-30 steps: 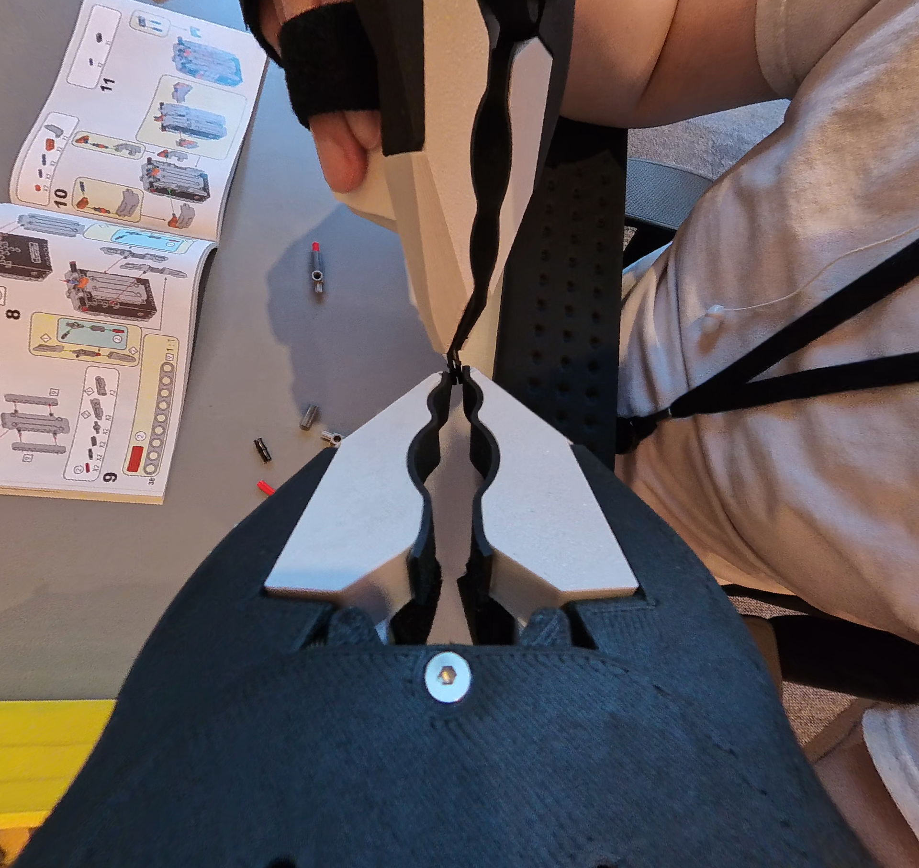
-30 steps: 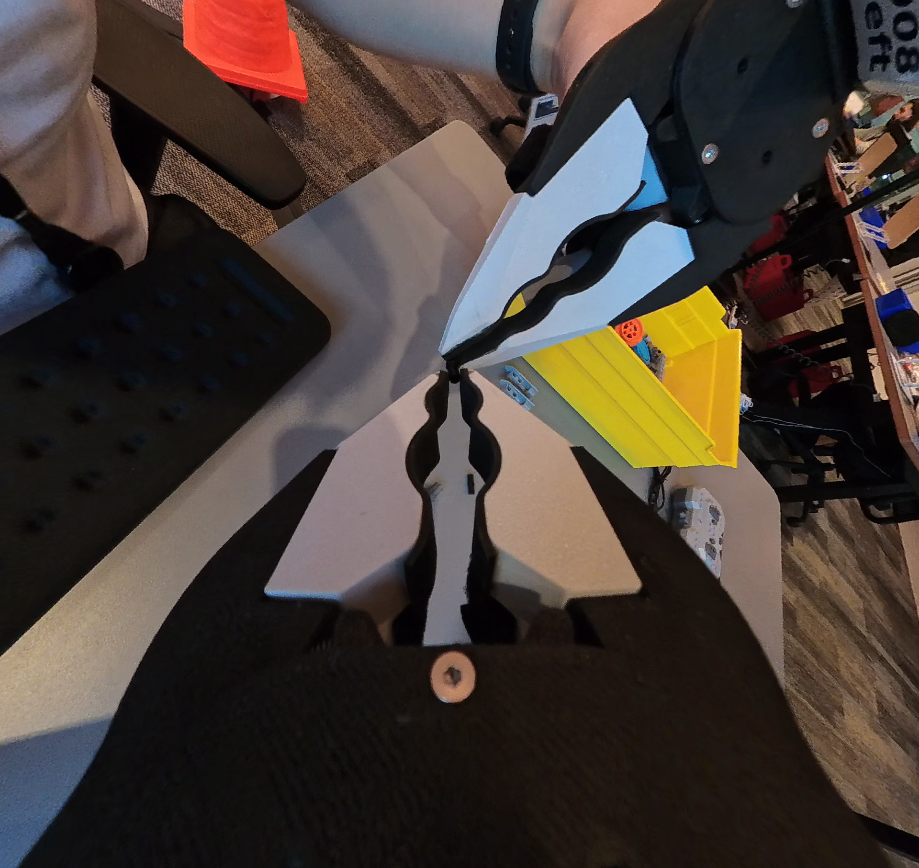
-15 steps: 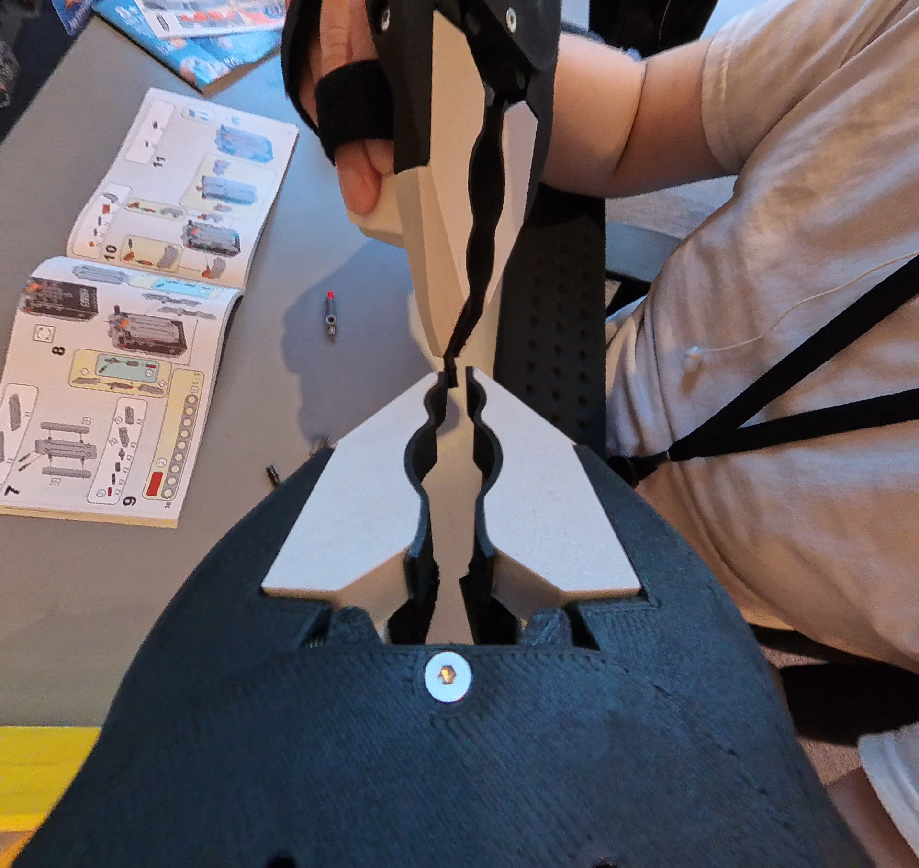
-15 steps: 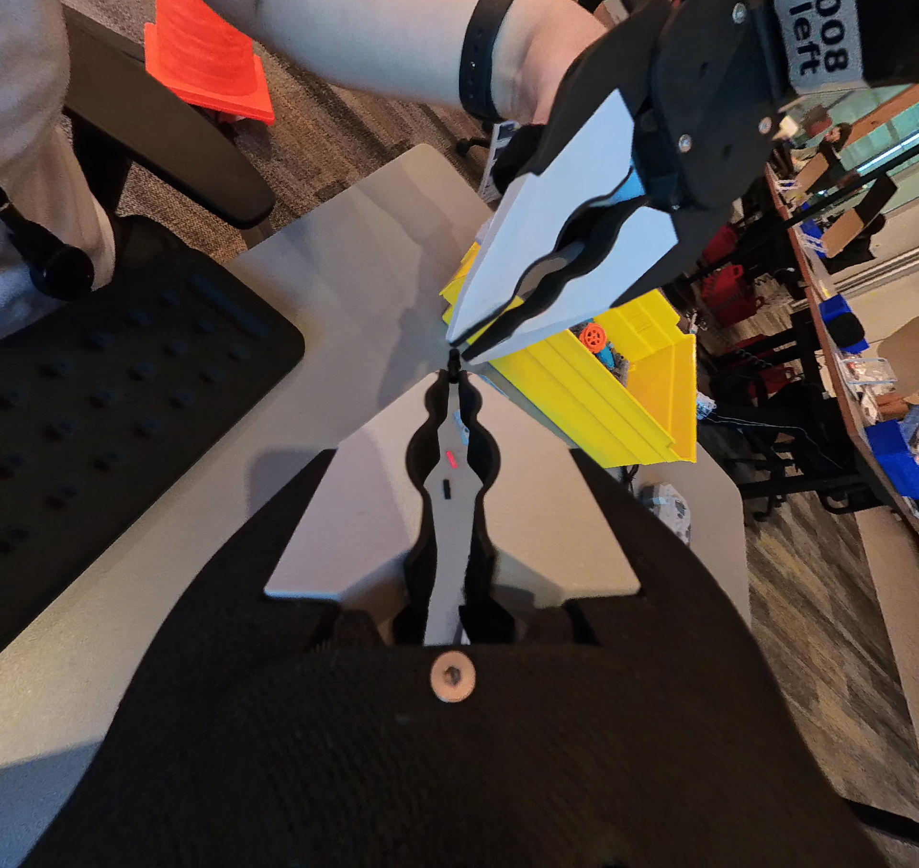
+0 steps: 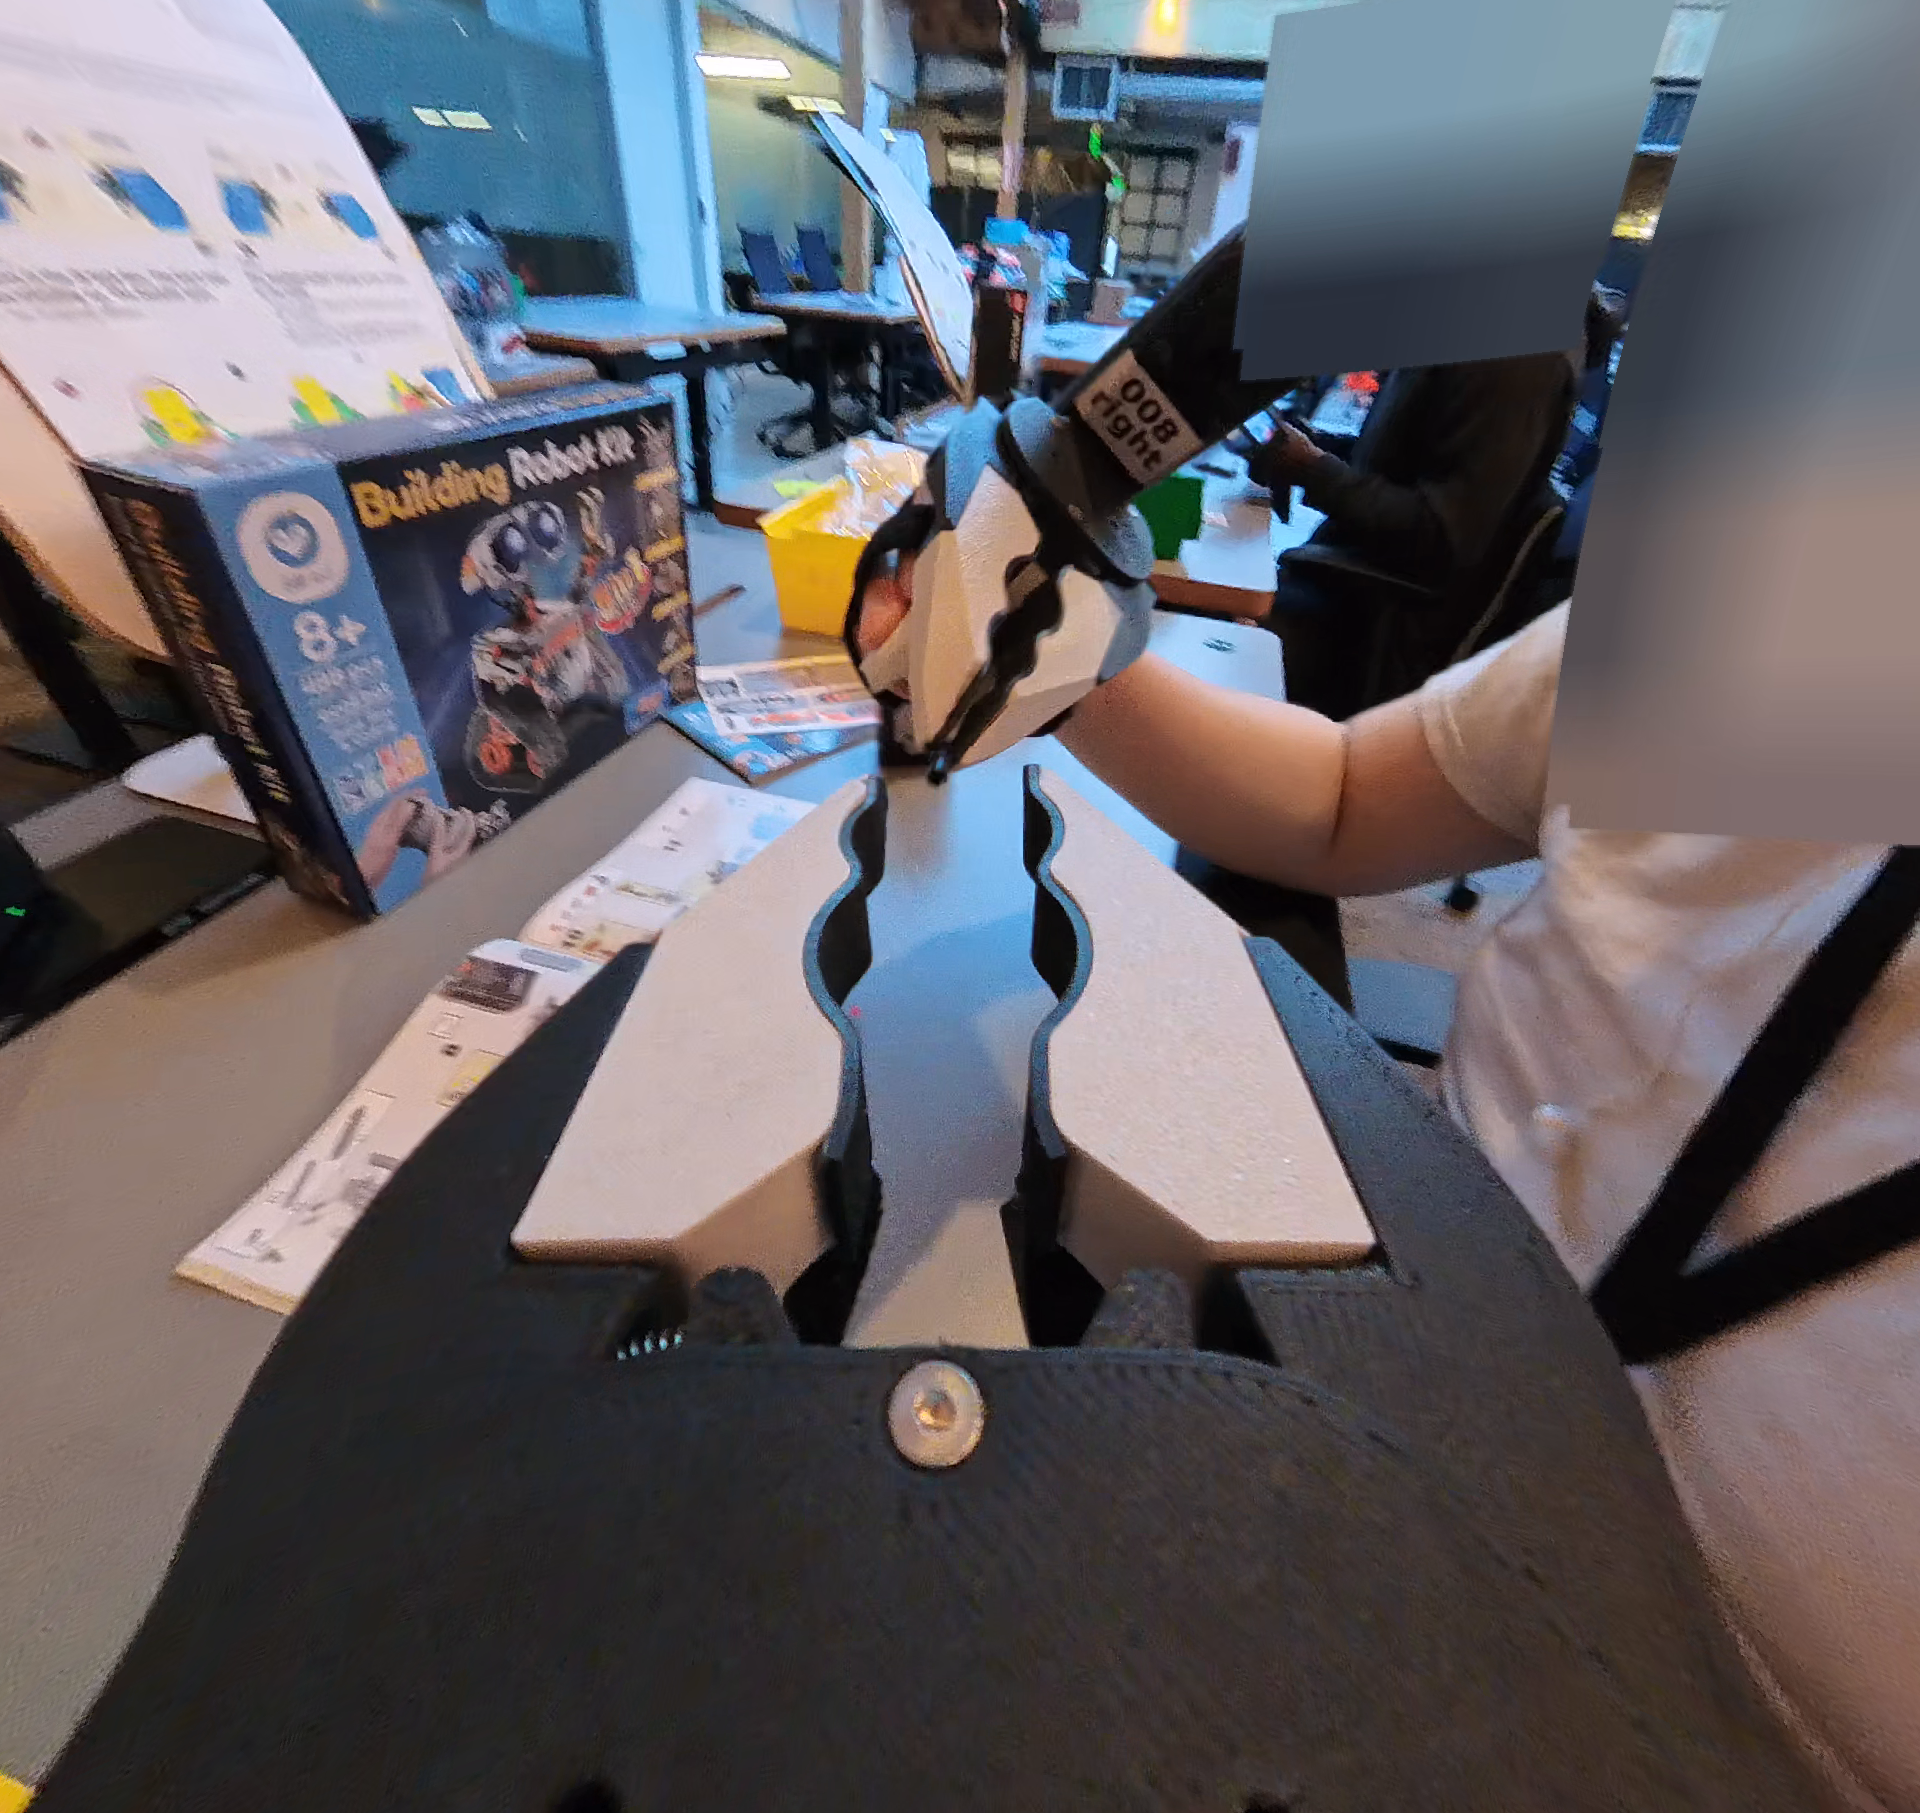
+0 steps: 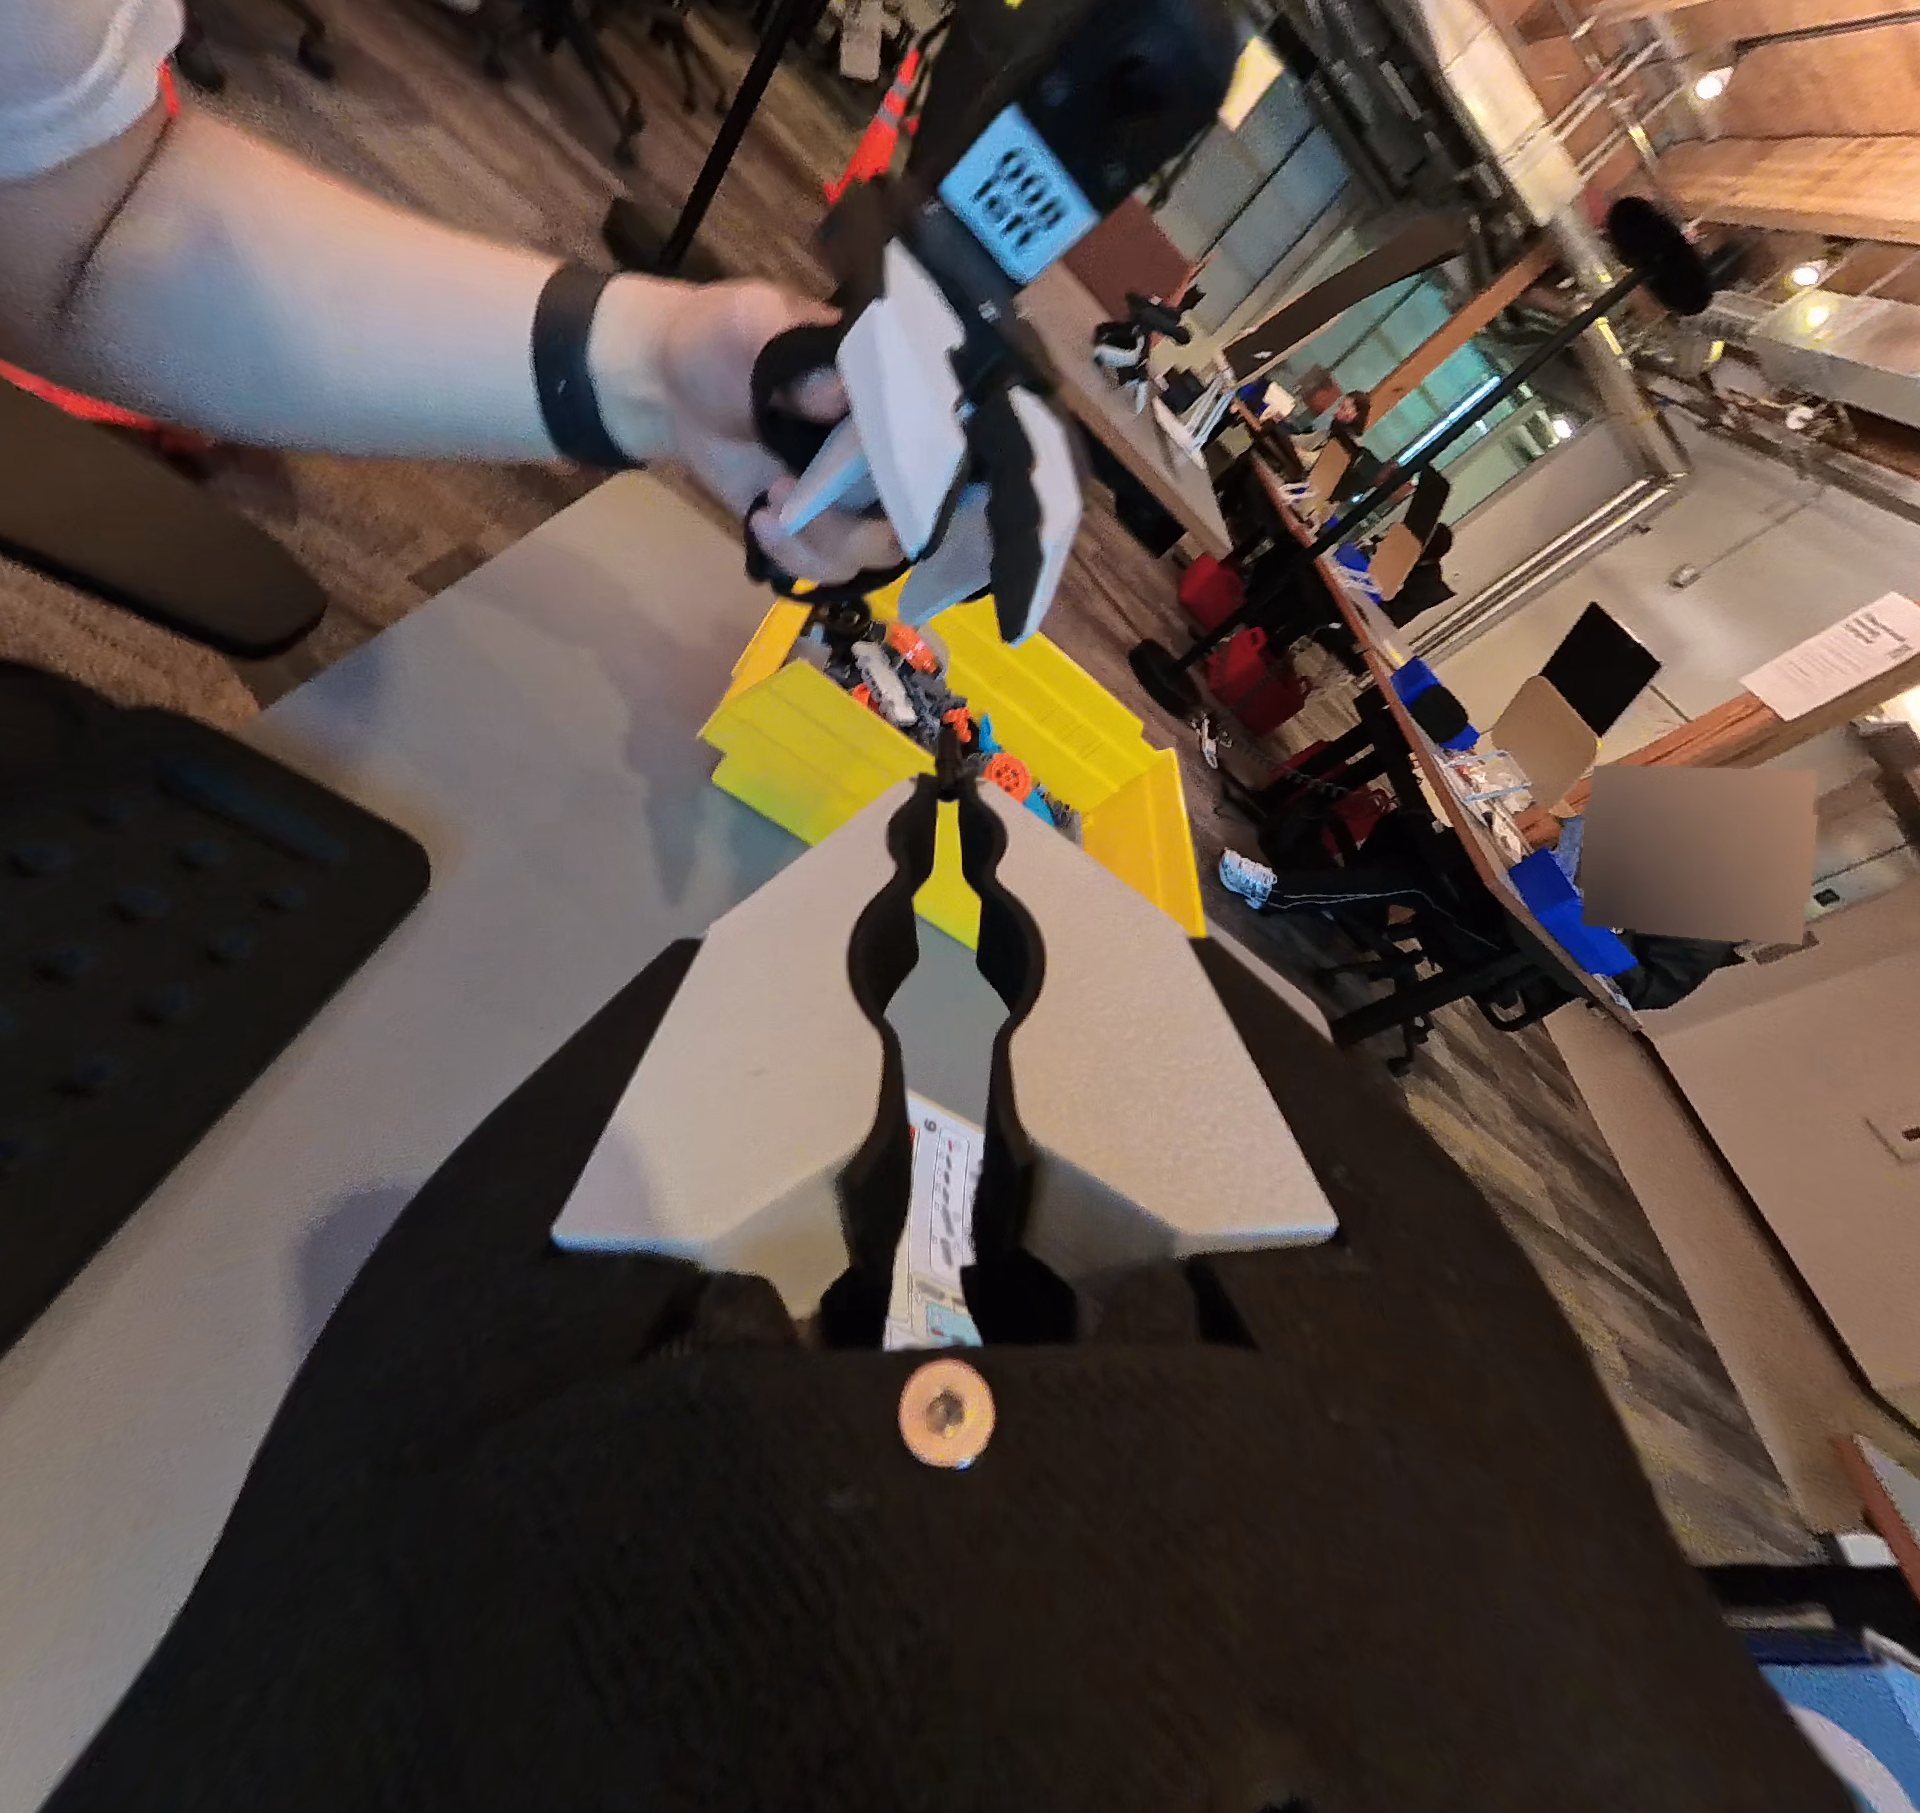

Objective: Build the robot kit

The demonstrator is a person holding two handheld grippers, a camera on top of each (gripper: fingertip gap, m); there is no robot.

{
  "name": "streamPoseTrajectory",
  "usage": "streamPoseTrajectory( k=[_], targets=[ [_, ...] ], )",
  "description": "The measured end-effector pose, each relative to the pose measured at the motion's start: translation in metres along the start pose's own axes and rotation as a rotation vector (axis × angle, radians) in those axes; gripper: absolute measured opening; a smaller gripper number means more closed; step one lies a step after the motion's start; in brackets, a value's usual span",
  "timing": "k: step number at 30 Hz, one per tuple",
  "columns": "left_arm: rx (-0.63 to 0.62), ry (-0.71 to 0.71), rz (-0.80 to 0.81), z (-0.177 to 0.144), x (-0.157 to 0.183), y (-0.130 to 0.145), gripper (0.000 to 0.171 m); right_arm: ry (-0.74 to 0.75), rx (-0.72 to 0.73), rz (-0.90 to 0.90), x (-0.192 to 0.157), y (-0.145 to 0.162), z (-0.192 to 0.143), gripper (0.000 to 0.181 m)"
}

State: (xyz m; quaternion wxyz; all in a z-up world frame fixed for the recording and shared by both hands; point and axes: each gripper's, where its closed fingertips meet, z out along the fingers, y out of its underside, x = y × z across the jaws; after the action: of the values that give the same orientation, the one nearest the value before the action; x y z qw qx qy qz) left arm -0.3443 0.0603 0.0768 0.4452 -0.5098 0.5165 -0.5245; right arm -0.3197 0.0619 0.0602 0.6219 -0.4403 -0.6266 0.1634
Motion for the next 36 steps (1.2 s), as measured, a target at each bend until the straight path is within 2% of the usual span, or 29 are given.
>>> streamPoseTrajectory(
  k=[3, 6, 9, 12, 16, 21, 26, 36],
  targets=[
    [0.061, -0.08, 0.077, -0.002, -0.007, -0.002, 0.026, 0.023, 0.043, 0.103, 0.01, -0.007, -0.003, 0.003],
    [0.052, -0.167, 0.18, -0.002, -0.014, -0.001, 0.029, 0.031, 0.107, 0.2, 0.018, -0.017, -0.006, 0.003],
    [0.066, -0.172, 0.214, 0.002, -0.01, -0.004, 0.024, 0.048, 0.146, 0.219, 0.023, -0.024, -0.012, 0.003],
    [0.099, -0.125, 0.131, 0.01, -0.006, -0.009, 0.011, 0.075, 0.126, 0.147, 0.023, -0.025, -0.014, 0.003],
    [0.145, -0.01, -0.101, 0.022, -0.002, -0.019, 0.011, 0.082, 0.12, 0.062, 0.018, -0.027, -0.014, 0.003],
    [0.165, 0.097, -0.264, 0.03, 0.004, -0.025, 0.009, 0.086, 0.103, 0.039, 0.018, -0.024, -0.013, 0.003],
    [0.125, 0.097, -0.316, 0.036, 0.001, -0.016, 0.005, 0.086, 0.089, 0.033, 0.018, -0.021, -0.013, 0.003],
    [0.098, 0.066, -0.304, 0.037, -0.003, -0.011, 0.002, 0.074, 0.06, 0.033, 0.016, -0.016, -0.01, 0.003]
  ],
)
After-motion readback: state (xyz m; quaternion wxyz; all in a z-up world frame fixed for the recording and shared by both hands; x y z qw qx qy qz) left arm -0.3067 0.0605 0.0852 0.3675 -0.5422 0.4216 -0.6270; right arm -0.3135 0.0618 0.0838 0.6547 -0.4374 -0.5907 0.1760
